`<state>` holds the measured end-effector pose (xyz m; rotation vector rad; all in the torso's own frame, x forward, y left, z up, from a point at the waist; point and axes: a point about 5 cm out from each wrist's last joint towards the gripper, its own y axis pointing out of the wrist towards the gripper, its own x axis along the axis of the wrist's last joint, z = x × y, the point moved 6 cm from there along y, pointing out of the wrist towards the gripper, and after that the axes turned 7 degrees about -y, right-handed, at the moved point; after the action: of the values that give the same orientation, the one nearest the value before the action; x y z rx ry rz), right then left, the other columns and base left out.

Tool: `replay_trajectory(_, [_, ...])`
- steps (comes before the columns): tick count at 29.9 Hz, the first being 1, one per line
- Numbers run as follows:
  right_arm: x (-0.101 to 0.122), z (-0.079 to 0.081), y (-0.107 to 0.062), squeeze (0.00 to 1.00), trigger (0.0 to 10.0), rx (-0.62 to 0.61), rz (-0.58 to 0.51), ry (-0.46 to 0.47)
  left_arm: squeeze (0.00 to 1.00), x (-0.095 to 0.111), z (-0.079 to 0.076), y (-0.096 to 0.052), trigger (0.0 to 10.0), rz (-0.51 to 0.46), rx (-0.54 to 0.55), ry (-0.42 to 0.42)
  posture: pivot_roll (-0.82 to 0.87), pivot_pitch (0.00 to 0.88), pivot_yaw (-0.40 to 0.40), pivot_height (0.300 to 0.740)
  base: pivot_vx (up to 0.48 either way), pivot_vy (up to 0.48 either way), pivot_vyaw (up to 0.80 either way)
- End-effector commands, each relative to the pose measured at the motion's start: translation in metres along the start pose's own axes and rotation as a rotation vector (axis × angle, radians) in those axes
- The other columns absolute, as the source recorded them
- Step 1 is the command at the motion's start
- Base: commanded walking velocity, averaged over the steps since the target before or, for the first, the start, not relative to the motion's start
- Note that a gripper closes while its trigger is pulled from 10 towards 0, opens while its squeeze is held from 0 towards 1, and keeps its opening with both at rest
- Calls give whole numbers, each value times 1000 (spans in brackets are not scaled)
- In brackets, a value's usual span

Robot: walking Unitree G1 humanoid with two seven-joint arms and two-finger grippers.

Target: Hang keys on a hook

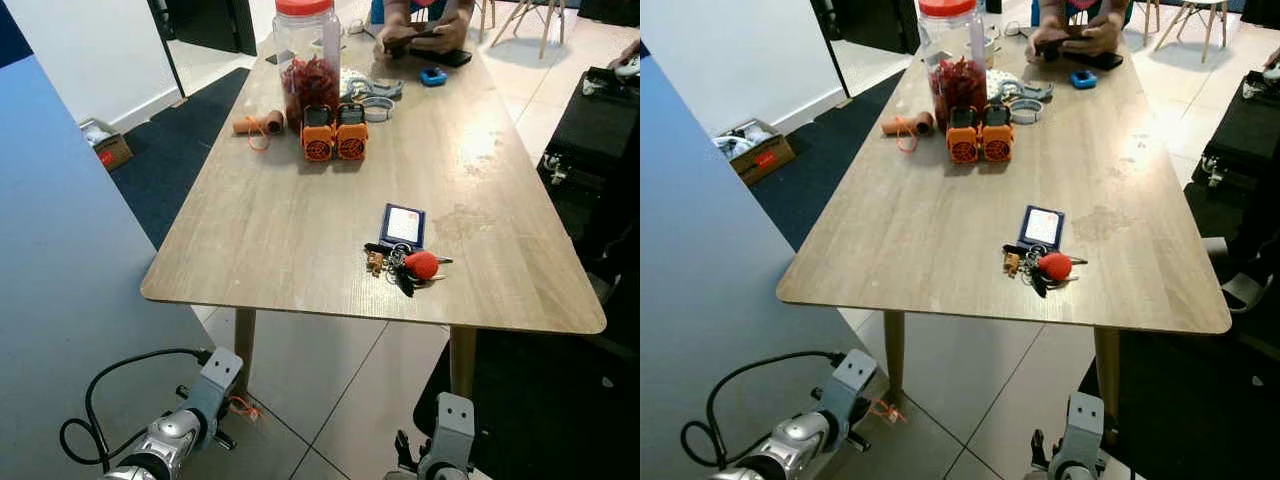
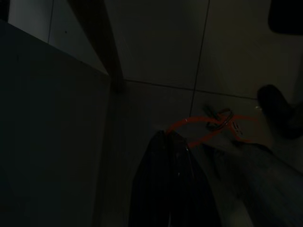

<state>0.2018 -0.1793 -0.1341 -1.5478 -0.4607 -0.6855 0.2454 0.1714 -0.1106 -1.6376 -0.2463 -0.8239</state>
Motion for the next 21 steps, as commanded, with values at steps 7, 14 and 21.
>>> replay_trajectory(7, [5,3,3,0,10000,82,16,-175,0,-20,7,-6,10000,-4,64,-88,116,60,-59,740,0,0,0])
replay_trajectory(14, [19,2,7,0,10000,104,0,-227,0,-16,6,-6,10000,-38,80,-127,139,59,-118,740,0,0,0])
replay_trajectory(21, [27,2,9,0,10000,104,-20,-229,0,-7,-2,-5,10000,-109,54,-173,123,62,-107,740,0,0,0])
